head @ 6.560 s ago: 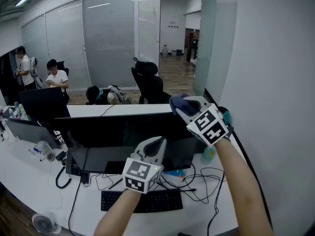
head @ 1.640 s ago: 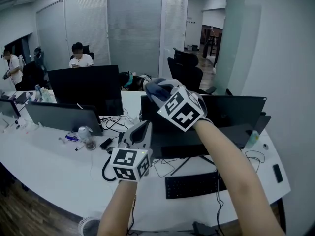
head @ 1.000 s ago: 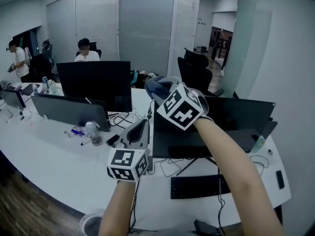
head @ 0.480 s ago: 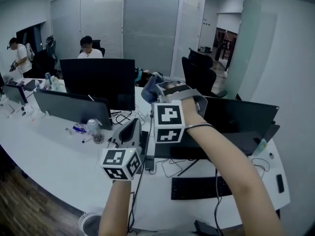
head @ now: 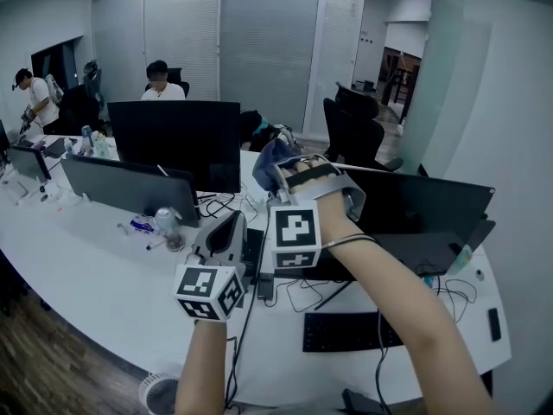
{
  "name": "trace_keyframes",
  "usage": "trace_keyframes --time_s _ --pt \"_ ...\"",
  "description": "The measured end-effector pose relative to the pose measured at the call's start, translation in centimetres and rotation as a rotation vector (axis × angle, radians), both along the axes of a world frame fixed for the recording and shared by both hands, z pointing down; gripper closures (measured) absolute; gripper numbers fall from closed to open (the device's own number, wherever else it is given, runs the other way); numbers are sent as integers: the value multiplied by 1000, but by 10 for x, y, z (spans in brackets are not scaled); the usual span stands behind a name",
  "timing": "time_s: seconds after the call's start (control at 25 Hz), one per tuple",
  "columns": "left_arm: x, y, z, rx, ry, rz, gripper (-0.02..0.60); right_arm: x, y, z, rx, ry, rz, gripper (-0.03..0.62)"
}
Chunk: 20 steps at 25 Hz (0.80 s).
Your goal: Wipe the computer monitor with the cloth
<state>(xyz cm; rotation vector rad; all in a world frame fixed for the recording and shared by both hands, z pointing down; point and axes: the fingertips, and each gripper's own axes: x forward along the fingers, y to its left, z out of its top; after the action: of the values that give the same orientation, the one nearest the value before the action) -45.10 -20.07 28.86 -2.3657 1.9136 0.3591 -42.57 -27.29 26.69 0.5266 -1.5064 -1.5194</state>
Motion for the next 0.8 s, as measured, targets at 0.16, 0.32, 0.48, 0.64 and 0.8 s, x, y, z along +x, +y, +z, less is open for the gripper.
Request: trace_keyframes --time_s 0.16,0.32,0.48,0.64,0.8 --pt "2 1 2 2 -23 3 574 0 3 11 -5 15 2 471" --pt "2 2 8 -10 -14 1 574 1 6 31 -42 30 -5 471" --pt "4 3 13 -20 -21 8 574 3 8 47 -64 28 -11 470" --pt "8 4 17 -22 -50 23 574 3 10 59 -78 35 -7 471" --pt "12 4 20 -27 -59 35 574 3 12 70 -96 35 -7 471"
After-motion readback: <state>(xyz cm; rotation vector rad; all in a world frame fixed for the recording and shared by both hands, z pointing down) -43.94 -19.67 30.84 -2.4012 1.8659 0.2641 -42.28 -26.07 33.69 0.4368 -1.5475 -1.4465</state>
